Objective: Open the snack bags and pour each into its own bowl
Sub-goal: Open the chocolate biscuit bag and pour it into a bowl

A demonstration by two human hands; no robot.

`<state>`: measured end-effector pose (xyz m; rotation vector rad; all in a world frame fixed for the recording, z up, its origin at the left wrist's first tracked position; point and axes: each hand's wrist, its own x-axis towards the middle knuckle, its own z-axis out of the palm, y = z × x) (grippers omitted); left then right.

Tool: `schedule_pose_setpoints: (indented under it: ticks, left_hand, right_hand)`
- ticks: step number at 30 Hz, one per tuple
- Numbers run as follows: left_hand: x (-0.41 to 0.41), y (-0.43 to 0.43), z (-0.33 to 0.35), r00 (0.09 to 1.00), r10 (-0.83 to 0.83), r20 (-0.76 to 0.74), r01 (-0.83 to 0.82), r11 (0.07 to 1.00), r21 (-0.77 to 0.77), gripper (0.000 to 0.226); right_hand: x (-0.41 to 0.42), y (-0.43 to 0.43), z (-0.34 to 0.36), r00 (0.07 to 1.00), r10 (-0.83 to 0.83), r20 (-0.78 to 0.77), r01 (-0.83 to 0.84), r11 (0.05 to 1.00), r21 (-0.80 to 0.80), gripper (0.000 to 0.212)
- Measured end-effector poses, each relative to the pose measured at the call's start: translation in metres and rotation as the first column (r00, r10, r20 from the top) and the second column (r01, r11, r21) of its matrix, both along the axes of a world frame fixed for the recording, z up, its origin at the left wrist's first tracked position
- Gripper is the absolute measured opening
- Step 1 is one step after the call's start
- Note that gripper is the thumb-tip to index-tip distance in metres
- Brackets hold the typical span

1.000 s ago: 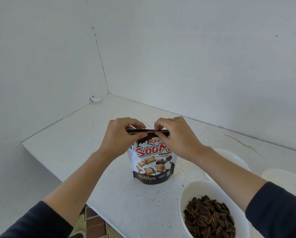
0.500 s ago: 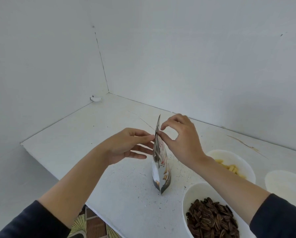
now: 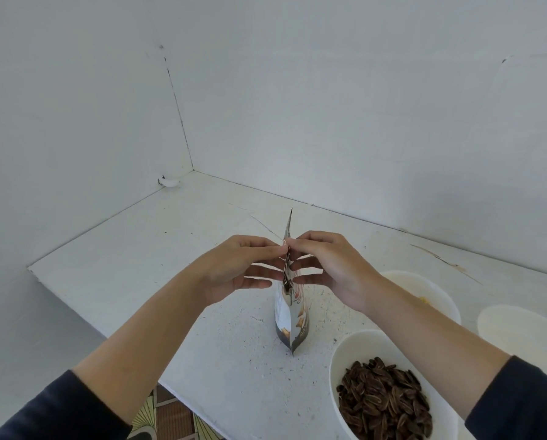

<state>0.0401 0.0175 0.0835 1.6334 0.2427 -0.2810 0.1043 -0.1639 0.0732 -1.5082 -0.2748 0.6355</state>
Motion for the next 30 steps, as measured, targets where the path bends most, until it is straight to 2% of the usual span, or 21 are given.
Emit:
schedule_pose_setpoints:
  ticks: [2, 9, 25, 30]
  left_hand:
    - [-0.001, 0.000, 0.001, 1.000, 0.004, 0.002, -0.004, 1.000, 0.021, 0.021]
    - [-0.005, -0.002, 0.009, 0.998, 0.050, 0.047, -0.058, 0.982, 0.178, 0.019]
    - [-0.005, 0.001, 0.010, 1.000, 0.014, -0.021, -0.012, 0.997, 0.076, 0.023]
    - [-0.004, -0.001, 0.011, 1.000, 0.006, -0.023, -0.005, 0.997, 0.073, 0.010]
  right_hand:
    - [0.000, 0.000, 0.000, 1.000, 0.012, -0.024, -0.011, 1.000, 0.013, 0.019]
    - [0.002, -0.006, 0.003, 0.998, 0.055, -0.032, -0.055, 0.998, 0.016, 0.024]
    - [0.007, -0.008, 0.009, 0.988, 0.053, -0.146, -0.051, 0.999, 0.013, 0.017]
    - [0.007, -0.011, 0.008, 0.986, 0.058, -0.154, -0.056, 0.998, 0.018, 0.014]
